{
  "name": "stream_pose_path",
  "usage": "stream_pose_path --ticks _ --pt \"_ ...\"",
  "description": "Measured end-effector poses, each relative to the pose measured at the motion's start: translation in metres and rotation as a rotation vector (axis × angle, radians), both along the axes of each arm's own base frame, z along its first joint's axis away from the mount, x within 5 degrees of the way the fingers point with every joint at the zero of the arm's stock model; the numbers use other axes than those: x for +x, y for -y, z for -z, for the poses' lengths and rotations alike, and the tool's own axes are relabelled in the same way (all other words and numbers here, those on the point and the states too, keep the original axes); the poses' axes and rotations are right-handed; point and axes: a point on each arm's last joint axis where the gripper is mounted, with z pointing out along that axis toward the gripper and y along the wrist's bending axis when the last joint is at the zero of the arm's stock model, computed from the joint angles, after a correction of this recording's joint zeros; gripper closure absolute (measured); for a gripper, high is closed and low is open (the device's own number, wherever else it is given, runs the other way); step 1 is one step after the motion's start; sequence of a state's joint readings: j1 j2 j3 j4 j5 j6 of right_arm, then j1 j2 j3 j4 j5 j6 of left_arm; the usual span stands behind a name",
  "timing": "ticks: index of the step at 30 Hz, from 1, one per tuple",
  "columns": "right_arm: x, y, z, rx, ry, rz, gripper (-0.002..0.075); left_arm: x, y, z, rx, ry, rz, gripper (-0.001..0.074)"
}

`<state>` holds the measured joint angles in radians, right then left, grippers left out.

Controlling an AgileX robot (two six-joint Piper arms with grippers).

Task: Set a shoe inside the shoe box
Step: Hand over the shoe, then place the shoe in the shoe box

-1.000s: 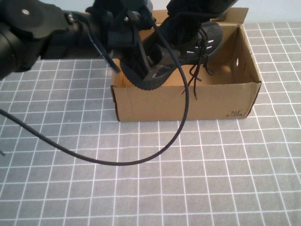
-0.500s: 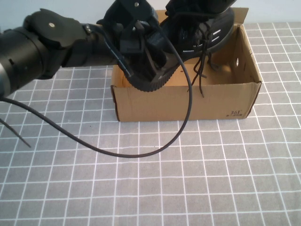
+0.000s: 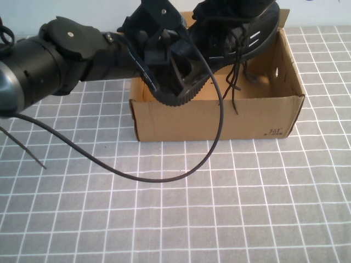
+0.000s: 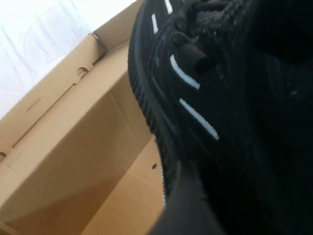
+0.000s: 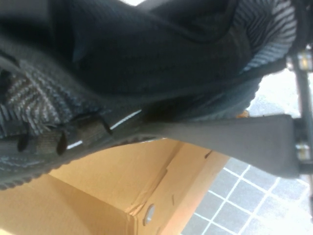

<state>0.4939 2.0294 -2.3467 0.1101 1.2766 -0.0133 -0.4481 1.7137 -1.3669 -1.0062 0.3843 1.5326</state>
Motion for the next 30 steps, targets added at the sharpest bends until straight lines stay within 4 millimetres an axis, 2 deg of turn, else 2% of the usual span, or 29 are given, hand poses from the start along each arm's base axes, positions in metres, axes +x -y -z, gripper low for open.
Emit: stream_pose_path --ticks 3,23,26,27,28,29,30 --pt "-0.0004 -0.0006 -0.0002 0.007 -0.002 -0.013 0.0727 0.0006 -0.0001 0.0007 0.023 0.022 0.011 0.0309" --pt "-0.0004 -0.0009 -0.0002 0.020 -0.008 -0.023 0.0727 0.0012 -0.0006 0.0008 0.054 0.054 0.023 0.0309" --pt "-0.0008 -0.0015 -0.0003 0.027 -0.012 -0.026 0.0700 0.0018 -0.0006 0.0018 0.059 0.055 0.023 0.0313" --pt "-0.0015 -0.0026 -0.0006 0.039 -0.018 -0.032 0.0676 0.0027 -0.0007 0.0024 0.059 0.057 0.017 0.0330" --pt "-0.0025 -0.0029 -0.0017 0.047 -0.020 -0.036 0.0643 0.0034 -0.0007 0.0033 0.060 0.057 0.013 0.0393" --pt "-0.0044 -0.0035 -0.0045 0.057 -0.016 -0.040 0.0610 0.0043 -0.0005 0.0049 0.063 0.056 0.011 0.0509" --pt "-0.0059 -0.0036 -0.0066 0.060 -0.011 -0.042 0.0567 0.0047 -0.0006 0.0051 0.065 0.059 0.010 0.0575"
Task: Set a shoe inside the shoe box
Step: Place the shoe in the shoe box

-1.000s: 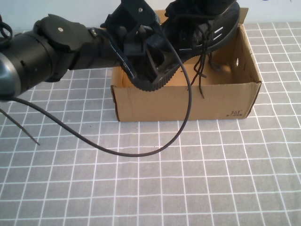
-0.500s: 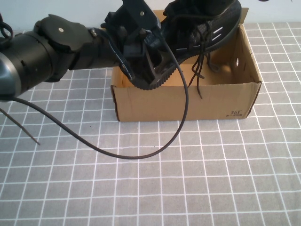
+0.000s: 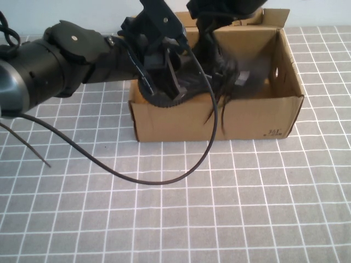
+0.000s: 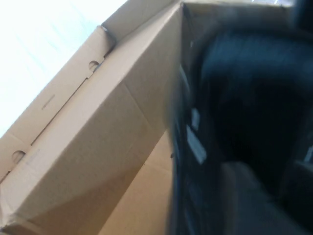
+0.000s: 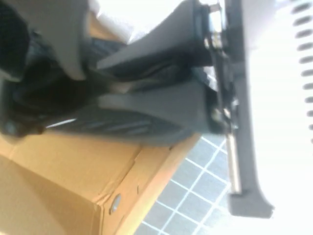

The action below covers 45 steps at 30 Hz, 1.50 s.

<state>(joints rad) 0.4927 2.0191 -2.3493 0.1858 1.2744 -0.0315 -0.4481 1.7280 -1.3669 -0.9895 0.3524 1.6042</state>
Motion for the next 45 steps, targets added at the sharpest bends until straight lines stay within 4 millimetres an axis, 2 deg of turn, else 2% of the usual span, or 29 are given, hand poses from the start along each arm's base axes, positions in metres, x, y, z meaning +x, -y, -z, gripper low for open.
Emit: stream_pose_path --ticks 1,3,5,8,13,23,30,36,40,45 --pt "-0.001 -0.001 -0.002 0.001 0.007 -0.001 0.0523 0.001 0.000 0.000 -0.001 0.001 -0.005 0.0630" --pt "0.000 0.002 -0.005 -0.011 0.028 0.008 0.0459 0.001 0.000 0.000 -0.001 0.001 -0.004 0.0688" --pt "0.001 0.004 -0.008 -0.033 0.054 0.023 0.0426 0.001 0.000 0.000 -0.001 0.001 -0.005 0.0710" --pt "0.001 0.009 -0.016 -0.058 0.102 0.047 0.0422 0.001 -0.001 -0.001 -0.002 0.010 -0.014 0.0717" --pt "0.001 0.017 -0.029 -0.091 0.178 0.084 0.0468 0.002 -0.001 -0.003 -0.005 0.018 -0.014 0.0719" --pt "0.004 0.024 -0.032 -0.154 0.222 0.126 0.0595 0.008 0.005 -0.052 -0.070 0.131 0.011 0.0720" --pt "0.004 0.031 -0.036 -0.202 0.256 0.160 0.0690 0.005 0.007 -0.071 -0.105 0.125 0.058 0.0720" --pt "-0.015 0.048 -0.065 -0.161 0.310 0.183 0.0736 0.009 0.001 -0.067 -0.104 0.084 0.069 0.0720" --pt "-0.042 0.062 -0.087 -0.134 0.334 0.186 0.0739 0.023 -0.009 -0.057 -0.101 0.030 0.068 0.0720" --pt "-0.075 0.078 -0.091 -0.137 0.294 0.176 0.0741 0.047 -0.019 -0.051 -0.123 -0.023 0.097 0.0720"
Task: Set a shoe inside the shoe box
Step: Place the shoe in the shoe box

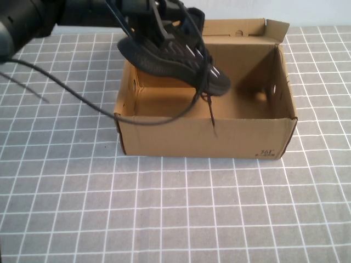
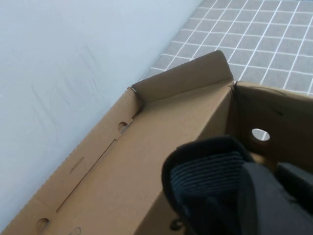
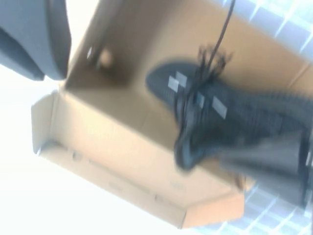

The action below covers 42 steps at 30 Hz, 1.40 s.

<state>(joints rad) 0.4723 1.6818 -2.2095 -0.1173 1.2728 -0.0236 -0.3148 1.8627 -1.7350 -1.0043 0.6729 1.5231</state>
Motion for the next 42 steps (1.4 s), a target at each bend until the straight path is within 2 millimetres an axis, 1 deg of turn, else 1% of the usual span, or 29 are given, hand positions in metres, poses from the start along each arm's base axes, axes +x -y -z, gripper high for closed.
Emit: stream_pose_path --ticks 3,4,7,11,14,17,19,24,28,34,37,42 --pt "-0.026 0.013 0.003 -0.004 -0.034 0.008 0.0742 0.014 -0.007 0.001 -0.010 -0.018 0.026 0.0720" --pt "-0.034 0.017 0.008 -0.009 -0.059 0.014 0.0742 0.018 -0.009 0.001 -0.014 -0.025 0.039 0.0720" --pt "-0.063 0.034 0.015 -0.009 -0.090 0.046 0.0742 0.027 -0.009 0.005 -0.032 -0.052 0.075 0.0720" --pt "-0.106 0.059 0.030 -0.005 -0.118 0.109 0.0742 0.033 -0.006 0.013 -0.040 -0.078 0.117 0.0720" --pt "-0.133 0.073 0.043 0.006 -0.137 0.131 0.0742 0.034 -0.003 0.021 -0.032 -0.101 0.152 0.0720" --pt "-0.153 0.084 0.057 0.022 -0.152 0.158 0.0742 0.037 -0.002 0.028 -0.029 -0.105 0.168 0.0720" --pt "-0.162 0.089 0.063 0.028 -0.156 0.174 0.0742 0.040 0.000 0.032 -0.050 -0.105 0.178 0.0720" --pt "-0.174 0.096 0.073 0.042 -0.167 0.193 0.0742 0.046 0.005 0.042 -0.120 -0.115 0.198 0.0720" --pt "-0.174 0.096 0.078 0.040 -0.176 0.200 0.0742 0.049 0.007 0.045 -0.144 -0.113 0.203 0.0720" --pt "-0.169 0.093 0.076 0.061 -0.140 0.192 0.0742 0.056 0.011 0.045 -0.221 -0.097 0.229 0.0720" --pt "-0.166 0.092 0.077 0.057 -0.145 0.192 0.0742 0.059 0.015 0.053 -0.231 -0.114 0.253 0.0720" --pt "-0.163 0.090 0.079 0.055 -0.156 0.190 0.0742 0.063 0.023 0.075 -0.204 -0.127 0.284 0.0720"
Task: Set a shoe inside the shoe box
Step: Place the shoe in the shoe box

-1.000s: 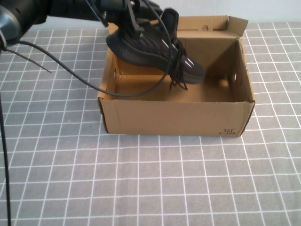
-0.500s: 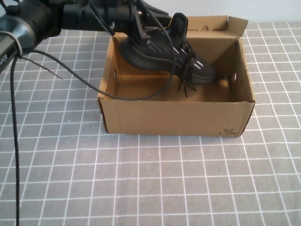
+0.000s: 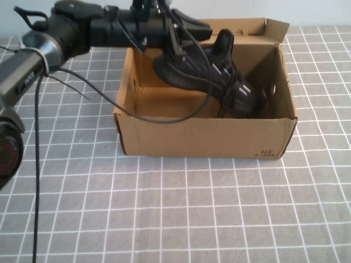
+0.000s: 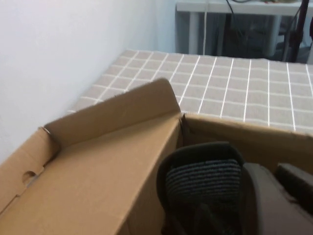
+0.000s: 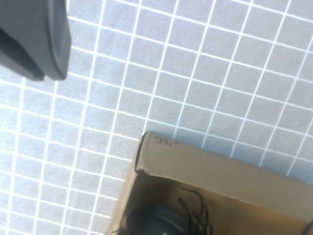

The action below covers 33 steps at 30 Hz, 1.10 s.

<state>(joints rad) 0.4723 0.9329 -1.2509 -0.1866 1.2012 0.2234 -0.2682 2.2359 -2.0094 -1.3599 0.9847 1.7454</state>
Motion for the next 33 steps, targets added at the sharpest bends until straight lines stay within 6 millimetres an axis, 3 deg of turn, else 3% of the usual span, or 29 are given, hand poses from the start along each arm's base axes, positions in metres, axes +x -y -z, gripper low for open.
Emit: stream_pose_path --ticks 7,15,17,21,24,26,33 --pt "0.002 -0.002 0.001 0.008 -0.013 -0.003 0.0742 0.007 0.002 0.019 0.014 -0.005 -0.001 0.0720" --pt "0.001 -0.004 0.002 0.027 -0.023 -0.012 0.0742 0.012 -0.001 0.027 0.063 -0.054 -0.065 0.0706" --pt "0.001 -0.004 0.002 0.028 -0.025 -0.013 0.0742 0.013 -0.002 0.030 0.086 -0.076 -0.083 0.0650" --pt "0.001 -0.004 0.002 0.031 -0.028 -0.014 0.0742 0.013 -0.004 0.033 0.115 -0.145 -0.117 0.0451" --pt "0.001 -0.004 0.002 0.032 -0.030 -0.015 0.0742 0.011 -0.007 0.022 0.115 -0.197 -0.173 0.0330" --pt "0.001 -0.004 0.002 0.032 -0.030 -0.015 0.0742 0.008 -0.010 0.008 0.111 -0.216 -0.206 0.0299" --pt "0.000 -0.005 0.002 0.034 -0.031 -0.015 0.0742 -0.011 -0.015 -0.046 0.099 -0.454 -0.426 0.0286"
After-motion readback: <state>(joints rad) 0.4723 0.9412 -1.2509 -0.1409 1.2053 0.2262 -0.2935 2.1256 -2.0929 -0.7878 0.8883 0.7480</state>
